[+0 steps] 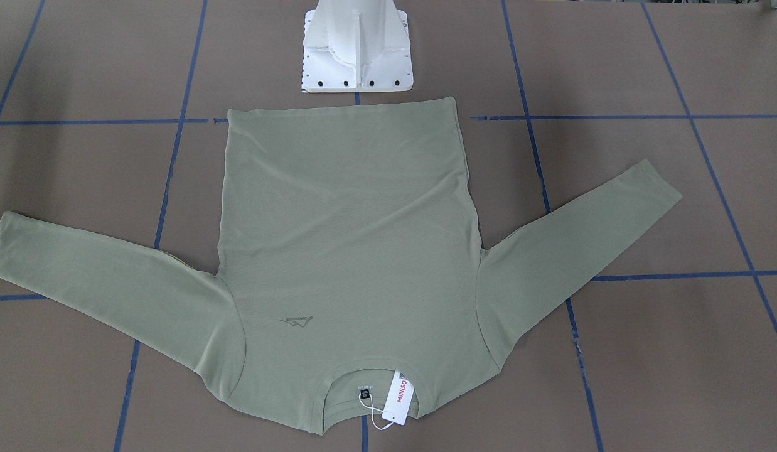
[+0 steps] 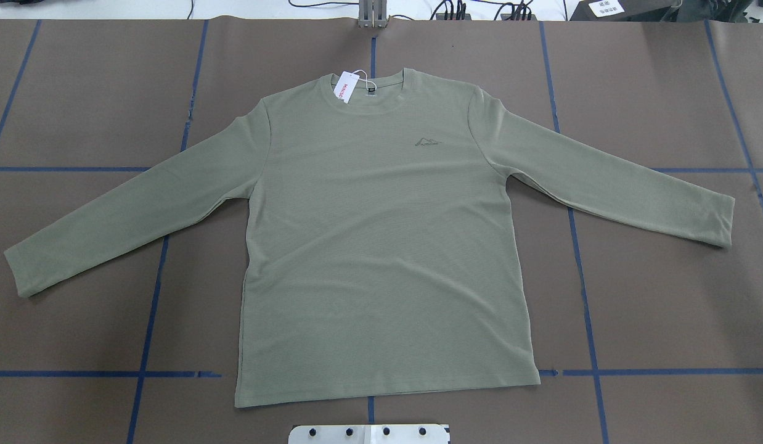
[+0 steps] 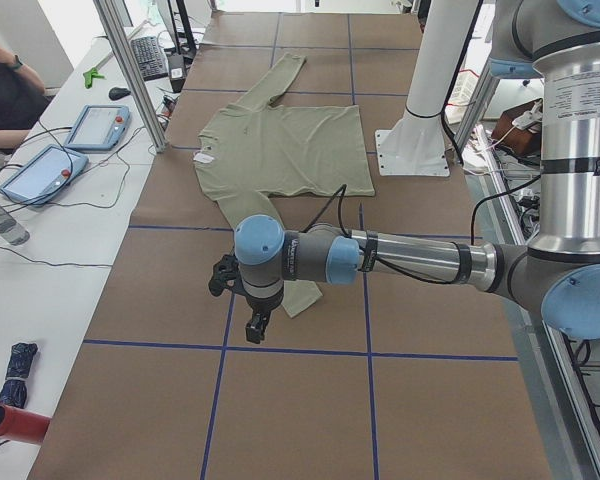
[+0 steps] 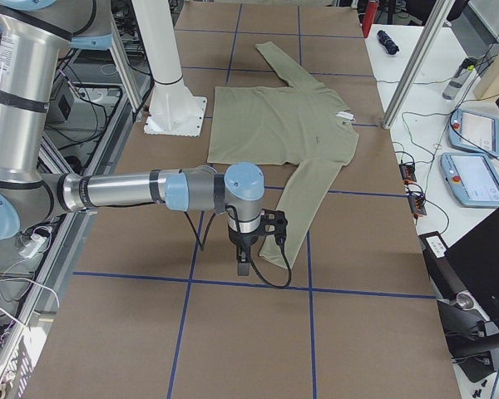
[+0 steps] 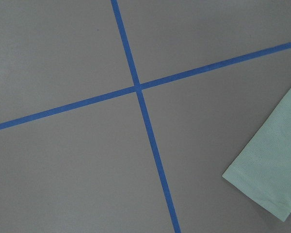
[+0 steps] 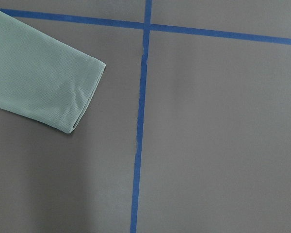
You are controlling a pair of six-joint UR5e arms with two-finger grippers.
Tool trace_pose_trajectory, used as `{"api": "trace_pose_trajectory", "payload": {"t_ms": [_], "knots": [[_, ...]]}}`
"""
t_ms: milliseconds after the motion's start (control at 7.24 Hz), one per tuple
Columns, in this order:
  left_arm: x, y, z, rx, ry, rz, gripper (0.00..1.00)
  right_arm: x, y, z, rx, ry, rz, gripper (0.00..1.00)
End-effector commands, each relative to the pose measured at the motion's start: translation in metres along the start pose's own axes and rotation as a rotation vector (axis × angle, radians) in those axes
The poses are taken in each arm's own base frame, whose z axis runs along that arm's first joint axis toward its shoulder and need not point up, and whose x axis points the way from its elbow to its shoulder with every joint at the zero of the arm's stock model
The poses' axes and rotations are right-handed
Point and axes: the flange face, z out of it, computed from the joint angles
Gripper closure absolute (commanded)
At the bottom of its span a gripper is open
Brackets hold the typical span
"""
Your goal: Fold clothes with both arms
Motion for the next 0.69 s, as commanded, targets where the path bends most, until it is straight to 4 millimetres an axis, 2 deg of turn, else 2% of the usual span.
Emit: {"api": "trace_pose_trajectory", "payload": {"t_ms": [0, 415, 553], "knots": [[0.013, -0.003, -0.014, 0.029, -0.005, 0.030, 0.00, -0.001, -0.001, -0.001, 0.007, 0.000, -0.002, 0.00], [0.034, -0.010, -0.034, 0.078, -0.015, 0.084, 0.00, -0.011, -0.009, -0.008, 0.085, -0.011, -0.066, 0.00], [0.042, -0.022, -0.044, 0.142, -0.013, 0.139, 0.00, -0.026, -0.028, -0.023, 0.173, -0.030, -0.137, 0.00]]}}
